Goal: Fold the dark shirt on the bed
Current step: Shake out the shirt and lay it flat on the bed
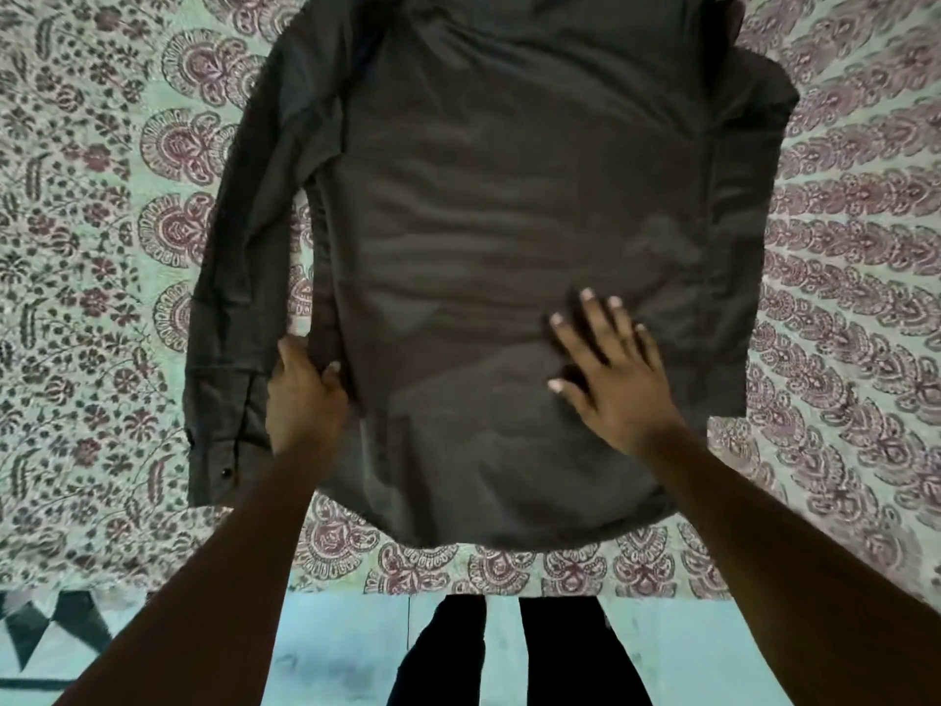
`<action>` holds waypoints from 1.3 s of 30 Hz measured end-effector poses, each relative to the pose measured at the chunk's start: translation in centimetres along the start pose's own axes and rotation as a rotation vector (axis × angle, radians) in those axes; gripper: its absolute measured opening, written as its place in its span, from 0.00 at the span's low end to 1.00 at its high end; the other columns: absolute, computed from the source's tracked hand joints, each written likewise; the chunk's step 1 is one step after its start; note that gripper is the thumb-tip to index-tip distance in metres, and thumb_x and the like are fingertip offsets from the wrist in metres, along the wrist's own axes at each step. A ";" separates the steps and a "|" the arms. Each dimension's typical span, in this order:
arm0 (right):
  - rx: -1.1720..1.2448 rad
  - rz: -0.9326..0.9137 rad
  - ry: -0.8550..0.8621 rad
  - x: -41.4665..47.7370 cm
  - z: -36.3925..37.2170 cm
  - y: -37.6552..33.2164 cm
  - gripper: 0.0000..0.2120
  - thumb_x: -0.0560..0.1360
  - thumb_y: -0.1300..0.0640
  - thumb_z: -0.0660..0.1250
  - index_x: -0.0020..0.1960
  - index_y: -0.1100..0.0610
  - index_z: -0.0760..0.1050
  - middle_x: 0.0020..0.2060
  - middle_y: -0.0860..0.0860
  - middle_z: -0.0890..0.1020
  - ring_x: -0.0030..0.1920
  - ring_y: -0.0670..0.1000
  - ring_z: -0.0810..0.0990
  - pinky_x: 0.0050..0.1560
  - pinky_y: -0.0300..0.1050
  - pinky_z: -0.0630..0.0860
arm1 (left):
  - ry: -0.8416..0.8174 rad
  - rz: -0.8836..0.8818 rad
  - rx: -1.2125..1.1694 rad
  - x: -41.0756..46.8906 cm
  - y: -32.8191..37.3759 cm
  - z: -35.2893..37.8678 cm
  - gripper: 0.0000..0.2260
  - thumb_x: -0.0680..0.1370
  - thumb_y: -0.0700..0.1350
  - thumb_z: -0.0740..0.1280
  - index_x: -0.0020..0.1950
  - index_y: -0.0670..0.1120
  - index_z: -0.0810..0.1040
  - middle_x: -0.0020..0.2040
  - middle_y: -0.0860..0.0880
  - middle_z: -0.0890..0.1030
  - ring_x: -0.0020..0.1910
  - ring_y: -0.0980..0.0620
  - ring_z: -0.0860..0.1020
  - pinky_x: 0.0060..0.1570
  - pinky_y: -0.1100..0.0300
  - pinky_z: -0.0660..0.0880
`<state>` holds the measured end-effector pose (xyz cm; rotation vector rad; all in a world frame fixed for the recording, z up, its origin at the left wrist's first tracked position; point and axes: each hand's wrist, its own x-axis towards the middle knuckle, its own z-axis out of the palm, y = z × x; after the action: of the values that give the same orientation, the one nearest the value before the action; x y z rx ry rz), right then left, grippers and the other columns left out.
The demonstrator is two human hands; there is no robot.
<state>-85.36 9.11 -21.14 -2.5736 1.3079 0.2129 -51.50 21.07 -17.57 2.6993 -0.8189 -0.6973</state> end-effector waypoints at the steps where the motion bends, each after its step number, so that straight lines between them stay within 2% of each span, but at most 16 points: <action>1: -0.016 -0.034 -0.023 -1.2 0.7 -0.4 0.35 0.81 0.30 0.51 0.84 0.41 0.50 0.85 0.50 0.47 0.84 0.59 0.49 0.78 0.67 0.57 | -0.002 -0.024 0.014 -0.5 -0.3 -0.3 0.14 0.81 0.40 0.65 0.65 0.40 0.67 0.57 0.28 0.78 0.56 0.26 0.77 0.50 0.37 0.74; 5: 0.096 0.317 -0.095 -5.8 2.3 -1.2 0.36 0.79 0.29 0.49 0.83 0.39 0.43 0.84 0.47 0.41 0.84 0.55 0.43 0.79 0.66 0.48 | 0.074 -0.095 0.010 -1.7 -2.4 -1.9 0.12 0.83 0.41 0.62 0.66 0.42 0.66 0.60 0.29 0.78 0.59 0.26 0.77 0.53 0.35 0.74; 7: 0.141 0.416 -0.089 -6.7 2.5 -1.8 0.38 0.79 0.29 0.47 0.84 0.42 0.42 0.84 0.49 0.41 0.84 0.55 0.42 0.78 0.70 0.47 | 0.057 -0.107 0.094 -2.3 -2.9 -2.0 0.18 0.82 0.41 0.65 0.70 0.41 0.65 0.64 0.30 0.76 0.64 0.28 0.74 0.57 0.34 0.72; 9: 0.141 0.452 -0.034 -6.6 2.2 -3.2 0.39 0.79 0.30 0.47 0.85 0.47 0.46 0.84 0.54 0.44 0.84 0.60 0.43 0.79 0.71 0.50 | 0.116 0.010 0.266 -3.3 -3.1 -1.6 0.25 0.75 0.40 0.72 0.69 0.40 0.66 0.66 0.32 0.73 0.66 0.31 0.72 0.59 0.34 0.71; 11: 0.119 0.393 0.018 -5.8 1.8 -5.2 0.38 0.80 0.33 0.50 0.85 0.50 0.48 0.84 0.56 0.45 0.83 0.62 0.44 0.80 0.69 0.50 | 0.161 0.237 0.315 -4.3 -2.7 -0.8 0.23 0.71 0.41 0.73 0.64 0.42 0.71 0.65 0.35 0.72 0.64 0.33 0.72 0.60 0.36 0.71; 12: 0.116 0.317 0.025 -5.3 1.8 -6.3 0.37 0.81 0.33 0.52 0.85 0.48 0.49 0.84 0.56 0.44 0.83 0.62 0.44 0.80 0.68 0.50 | 0.102 0.390 0.279 -4.7 -2.5 0.0 0.23 0.72 0.43 0.72 0.65 0.43 0.72 0.67 0.37 0.72 0.64 0.34 0.72 0.60 0.36 0.73; 13: 0.120 0.218 0.014 -4.9 2.0 -7.3 0.36 0.81 0.34 0.53 0.84 0.46 0.49 0.84 0.55 0.44 0.83 0.62 0.44 0.79 0.67 0.51 | -0.021 0.534 0.243 -5.0 -2.4 0.9 0.25 0.73 0.47 0.73 0.69 0.46 0.71 0.72 0.41 0.69 0.67 0.35 0.70 0.61 0.36 0.73; 15: 0.106 0.061 -0.036 -5.0 3.0 -8.7 0.34 0.81 0.32 0.53 0.83 0.38 0.49 0.84 0.51 0.43 0.84 0.61 0.44 0.79 0.70 0.53 | -0.277 0.676 0.279 -6.0 -2.7 2.7 0.38 0.71 0.59 0.74 0.78 0.56 0.63 0.83 0.51 0.55 0.79 0.39 0.60 0.68 0.33 0.69; 17: 0.073 0.118 -0.063 -6.8 4.1 -8.6 0.33 0.80 0.29 0.53 0.81 0.32 0.48 0.84 0.46 0.43 0.84 0.58 0.44 0.77 0.72 0.51 | -0.361 0.597 0.339 -6.7 -3.5 3.8 0.50 0.65 0.70 0.74 0.81 0.67 0.50 0.84 0.58 0.39 0.83 0.39 0.45 0.74 0.28 0.57; 19: 0.112 0.359 -0.034 -9.8 4.5 -7.4 0.34 0.78 0.27 0.54 0.80 0.30 0.48 0.84 0.44 0.43 0.84 0.58 0.44 0.76 0.73 0.49 | -0.370 0.409 0.303 -7.3 -4.3 3.8 0.57 0.60 0.74 0.75 0.78 0.73 0.41 0.81 0.61 0.30 0.82 0.36 0.35 0.74 0.26 0.46; 22: 0.192 0.642 -0.023 -13.6 4.3 -5.1 0.36 0.77 0.24 0.51 0.81 0.31 0.45 0.84 0.46 0.42 0.83 0.61 0.42 0.75 0.77 0.50 | -0.402 0.249 0.270 -8.1 -4.7 3.1 0.63 0.57 0.72 0.78 0.76 0.74 0.34 0.78 0.59 0.24 0.79 0.33 0.29 0.73 0.22 0.42; 24: 0.196 0.693 -0.018 -14.6 3.9 -4.3 0.38 0.77 0.23 0.49 0.82 0.34 0.44 0.84 0.49 0.41 0.83 0.65 0.42 0.75 0.77 0.49 | -0.376 0.217 0.267 -8.8 -4.2 3.2 0.65 0.57 0.71 0.79 0.78 0.71 0.35 0.79 0.55 0.25 0.79 0.31 0.30 0.73 0.22 0.43; 28: 0.105 0.414 0.057 -12.4 3.0 -5.7 0.40 0.78 0.28 0.56 0.84 0.40 0.48 0.84 0.55 0.41 0.83 0.65 0.41 0.77 0.73 0.47 | -0.304 0.283 0.268 -9.2 -3.3 4.0 0.62 0.58 0.75 0.75 0.80 0.68 0.37 0.81 0.51 0.29 0.79 0.32 0.31 0.73 0.22 0.45; 32: 0.095 0.111 -0.055 -9.5 3.7 -8.5 0.40 0.75 0.26 0.60 0.82 0.33 0.48 0.84 0.48 0.40 0.83 0.62 0.40 0.77 0.74 0.49 | -0.358 0.195 0.232 -9.8 -4.1 4.4 0.64 0.55 0.75 0.77 0.76 0.74 0.33 0.78 0.57 0.23 0.77 0.30 0.27 0.69 0.19 0.41; 36: 0.050 0.197 -0.079 -13.3 4.7 -7.6 0.39 0.75 0.22 0.54 0.81 0.32 0.48 0.84 0.46 0.43 0.84 0.57 0.43 0.77 0.72 0.51 | -0.410 0.131 0.249 -11.3 -5.9 3.2 0.67 0.53 0.76 0.77 0.75 0.73 0.29 0.76 0.54 0.20 0.77 0.30 0.27 0.70 0.19 0.42; 39: 0.002 0.270 -0.104 -16.4 4.2 -6.1 0.38 0.75 0.23 0.52 0.82 0.33 0.49 0.84 0.47 0.45 0.84 0.61 0.46 0.76 0.74 0.54 | -0.402 0.089 0.341 -12.4 -5.6 2.8 0.68 0.56 0.75 0.77 0.78 0.66 0.29 0.78 0.48 0.22 0.77 0.28 0.29 0.73 0.23 0.40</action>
<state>-90.16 26.46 -20.28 -2.3424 1.6104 0.3879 -59.39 32.54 -17.28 2.8290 -1.2445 -1.2004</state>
